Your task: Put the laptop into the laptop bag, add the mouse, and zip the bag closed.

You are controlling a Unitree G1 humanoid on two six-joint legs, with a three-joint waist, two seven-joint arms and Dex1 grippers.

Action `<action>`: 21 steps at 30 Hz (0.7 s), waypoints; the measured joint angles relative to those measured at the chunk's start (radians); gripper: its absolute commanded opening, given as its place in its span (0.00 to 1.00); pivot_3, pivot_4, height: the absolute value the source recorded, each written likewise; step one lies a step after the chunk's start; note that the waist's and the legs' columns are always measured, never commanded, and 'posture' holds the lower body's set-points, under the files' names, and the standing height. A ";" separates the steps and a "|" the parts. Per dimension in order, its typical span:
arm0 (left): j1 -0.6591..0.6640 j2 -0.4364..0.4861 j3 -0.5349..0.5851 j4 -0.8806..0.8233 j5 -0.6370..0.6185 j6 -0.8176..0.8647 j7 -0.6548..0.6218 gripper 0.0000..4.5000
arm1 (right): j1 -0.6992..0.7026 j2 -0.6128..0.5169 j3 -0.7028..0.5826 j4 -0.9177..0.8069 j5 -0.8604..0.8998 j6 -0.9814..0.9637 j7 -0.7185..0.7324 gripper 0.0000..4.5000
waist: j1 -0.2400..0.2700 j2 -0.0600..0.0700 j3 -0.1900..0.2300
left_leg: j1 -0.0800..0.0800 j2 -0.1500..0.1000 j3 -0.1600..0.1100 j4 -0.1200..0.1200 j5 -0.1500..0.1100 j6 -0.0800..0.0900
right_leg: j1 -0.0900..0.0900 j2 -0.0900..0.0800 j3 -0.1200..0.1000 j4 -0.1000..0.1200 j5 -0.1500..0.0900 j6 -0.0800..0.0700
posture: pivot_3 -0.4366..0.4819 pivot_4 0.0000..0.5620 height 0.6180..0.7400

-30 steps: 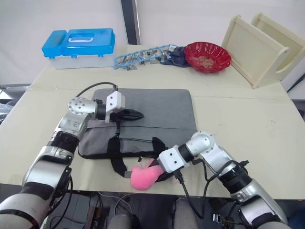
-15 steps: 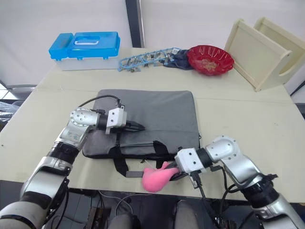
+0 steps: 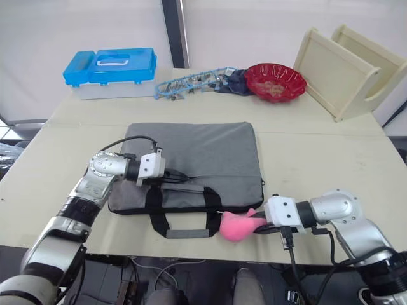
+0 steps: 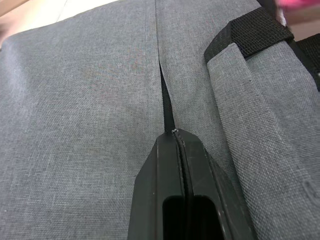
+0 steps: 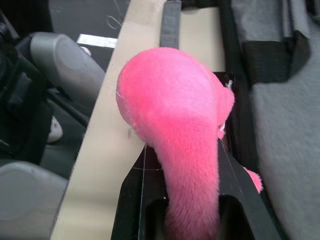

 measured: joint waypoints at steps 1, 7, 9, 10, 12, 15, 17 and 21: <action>0.009 0.000 0.000 -0.011 -0.001 0.003 0.000 0.00 | 0.033 -0.016 -0.026 0.015 0.001 0.000 -0.001 0.04 | 0.001 0.001 -0.001 | 0.000 0.000 0.000 0.000 -0.001 0.000 | 0.001 0.000 0.000 0.001 0.000 0.000 | 0.48 0.27 1.00; 0.023 0.014 0.000 -0.035 -0.001 0.007 0.000 0.00 | 0.110 -0.065 -0.160 0.034 0.038 0.034 -0.009 0.03 | 0.000 0.001 0.000 | 0.000 0.000 0.001 0.001 -0.003 0.002 | 0.001 0.000 0.001 0.001 0.000 0.000 | 0.48 0.27 1.00; 0.024 0.014 0.000 -0.035 -0.001 0.007 0.000 0.00 | 0.120 -0.073 -0.197 0.039 0.046 0.040 -0.013 0.03 | 0.000 0.000 0.000 | 0.000 0.000 0.001 0.001 -0.003 0.002 | 0.001 0.000 0.001 -0.002 0.000 0.000 | 0.48 0.27 1.00; 0.024 0.014 0.000 -0.035 -0.001 0.007 0.000 0.00 | 0.137 -0.076 -0.217 0.044 0.048 0.042 -0.014 0.03 | 0.001 0.000 0.000 | 0.001 0.000 0.001 0.001 -0.003 0.002 | 0.001 0.000 0.001 -0.002 0.000 0.000 | 0.48 0.27 1.00; 0.025 0.014 0.000 -0.034 -0.001 0.007 0.000 0.00 | 0.161 -0.075 -0.239 0.069 0.058 0.058 -0.016 0.03 | 0.001 0.001 0.000 | 0.000 0.000 0.001 0.001 -0.003 0.002 | 0.001 0.000 0.001 -0.003 0.000 0.000 | 0.48 0.27 1.00; 0.025 0.015 0.000 -0.033 -0.001 0.007 -0.001 0.00 | 0.169 -0.062 -0.279 0.100 0.098 0.129 -0.049 0.03 | 0.000 0.001 -0.001 | 0.001 0.000 0.001 0.001 -0.003 0.002 | 0.001 0.000 0.001 -0.003 0.000 0.000 | 0.48 0.27 1.00; 0.026 0.015 0.000 -0.033 -0.001 0.006 -0.001 0.00 | 0.154 -0.059 -0.297 0.119 0.116 0.166 -0.068 0.03 | 0.000 0.001 -0.001 | 0.001 0.000 0.001 0.001 -0.003 0.002 | 0.001 0.000 0.001 -0.003 0.000 0.000 | 0.48 0.27 1.00; 0.026 0.015 0.000 -0.033 -0.001 0.006 -0.002 0.00 | 0.106 -0.053 -0.306 0.160 0.132 0.212 -0.090 0.03 | 0.000 0.002 -0.001 | 0.001 0.000 0.001 0.001 -0.003 0.002 | 0.001 0.000 0.001 -0.003 0.000 0.000 | 0.48 0.27 1.00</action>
